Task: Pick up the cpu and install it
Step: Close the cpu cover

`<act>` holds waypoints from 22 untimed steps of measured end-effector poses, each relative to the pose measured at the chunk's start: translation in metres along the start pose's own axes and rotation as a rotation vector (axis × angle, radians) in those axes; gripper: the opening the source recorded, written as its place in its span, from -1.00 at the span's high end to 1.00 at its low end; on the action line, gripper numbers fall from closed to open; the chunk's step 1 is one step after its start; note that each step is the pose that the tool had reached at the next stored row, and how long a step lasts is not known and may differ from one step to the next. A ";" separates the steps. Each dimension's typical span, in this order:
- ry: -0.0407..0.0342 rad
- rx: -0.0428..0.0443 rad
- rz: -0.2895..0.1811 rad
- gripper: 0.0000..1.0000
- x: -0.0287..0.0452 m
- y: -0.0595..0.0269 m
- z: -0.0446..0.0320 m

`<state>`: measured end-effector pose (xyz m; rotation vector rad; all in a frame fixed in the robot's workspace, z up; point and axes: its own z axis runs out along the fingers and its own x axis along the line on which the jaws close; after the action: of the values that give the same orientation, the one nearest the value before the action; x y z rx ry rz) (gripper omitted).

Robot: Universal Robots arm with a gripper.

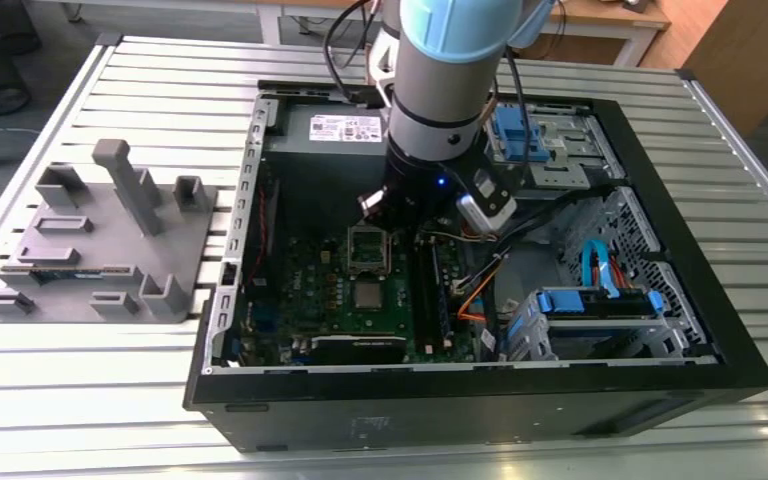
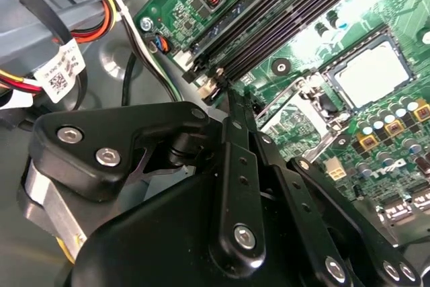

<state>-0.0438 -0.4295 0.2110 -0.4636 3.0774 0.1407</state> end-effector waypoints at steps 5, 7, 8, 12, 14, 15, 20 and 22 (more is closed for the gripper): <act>-0.0005 -0.0018 0.000 0.79 -0.0005 0.0017 0.0017; -0.0010 -0.0032 0.000 0.79 -0.0005 0.0019 0.0028; -0.0009 -0.0032 0.000 0.79 -0.0005 0.0019 0.0027; -0.0011 -0.0034 0.000 0.79 -0.0004 0.0022 0.0032; -0.0012 -0.0035 0.000 0.79 0.0000 0.0029 0.0036; -0.0010 -0.0033 0.000 0.79 0.0000 0.0032 0.0037; -0.0011 -0.0036 0.000 0.79 0.0005 0.0045 0.0052; -0.0013 -0.0044 0.000 0.79 0.0017 0.0049 0.0057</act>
<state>-0.0468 -0.4248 0.2057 -0.4635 3.0765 0.1477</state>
